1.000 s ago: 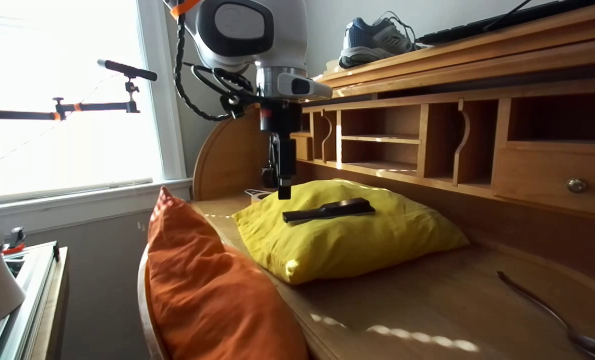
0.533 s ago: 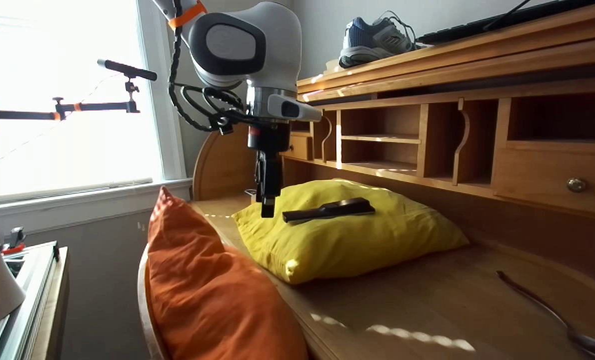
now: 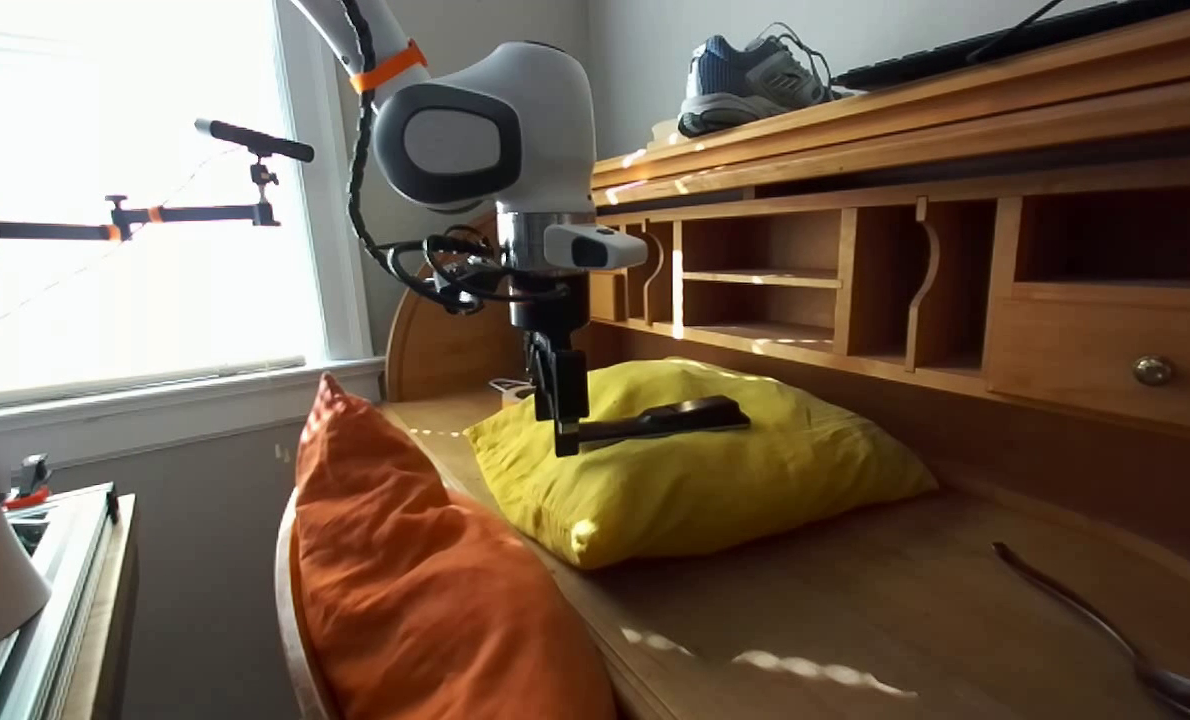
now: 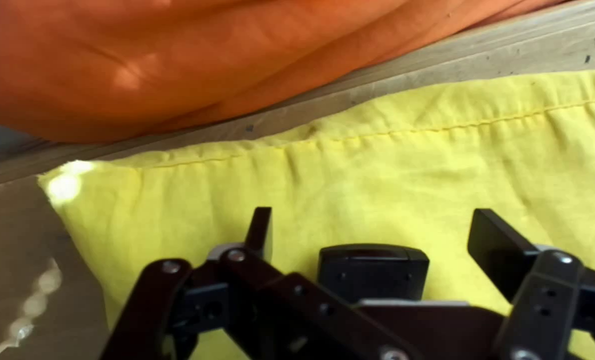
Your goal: Put the remote on the pillow upside down
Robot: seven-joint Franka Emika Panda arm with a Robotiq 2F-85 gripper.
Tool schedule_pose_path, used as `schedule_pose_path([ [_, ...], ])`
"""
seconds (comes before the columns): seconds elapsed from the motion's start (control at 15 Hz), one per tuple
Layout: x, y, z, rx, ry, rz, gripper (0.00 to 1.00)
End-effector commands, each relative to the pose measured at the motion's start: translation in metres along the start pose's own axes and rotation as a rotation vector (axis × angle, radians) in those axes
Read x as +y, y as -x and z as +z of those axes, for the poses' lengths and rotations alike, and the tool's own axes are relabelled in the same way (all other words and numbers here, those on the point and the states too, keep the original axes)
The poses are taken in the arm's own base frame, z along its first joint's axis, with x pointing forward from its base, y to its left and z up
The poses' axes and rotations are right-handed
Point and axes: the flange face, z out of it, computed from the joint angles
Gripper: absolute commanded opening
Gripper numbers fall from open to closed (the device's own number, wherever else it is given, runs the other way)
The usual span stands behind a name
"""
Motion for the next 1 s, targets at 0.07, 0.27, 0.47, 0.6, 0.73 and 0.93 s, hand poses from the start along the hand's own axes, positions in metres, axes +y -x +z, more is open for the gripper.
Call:
schedule_pose_path([
  [0.07,-0.008,0.0,0.012,0.062,-0.04,-0.031,1.0],
  [0.27,-0.015,-0.005,0.015,0.101,-0.051,-0.054,1.0],
  [0.47,-0.016,-0.009,0.016,0.136,-0.048,-0.079,1.0],
  [0.6,-0.014,-0.011,0.017,0.148,-0.041,-0.092,1.0],
  [0.73,-0.011,-0.012,0.02,0.155,-0.028,-0.099,0.73],
  [0.93,-0.007,-0.013,0.023,0.163,-0.02,-0.1,0.62],
])
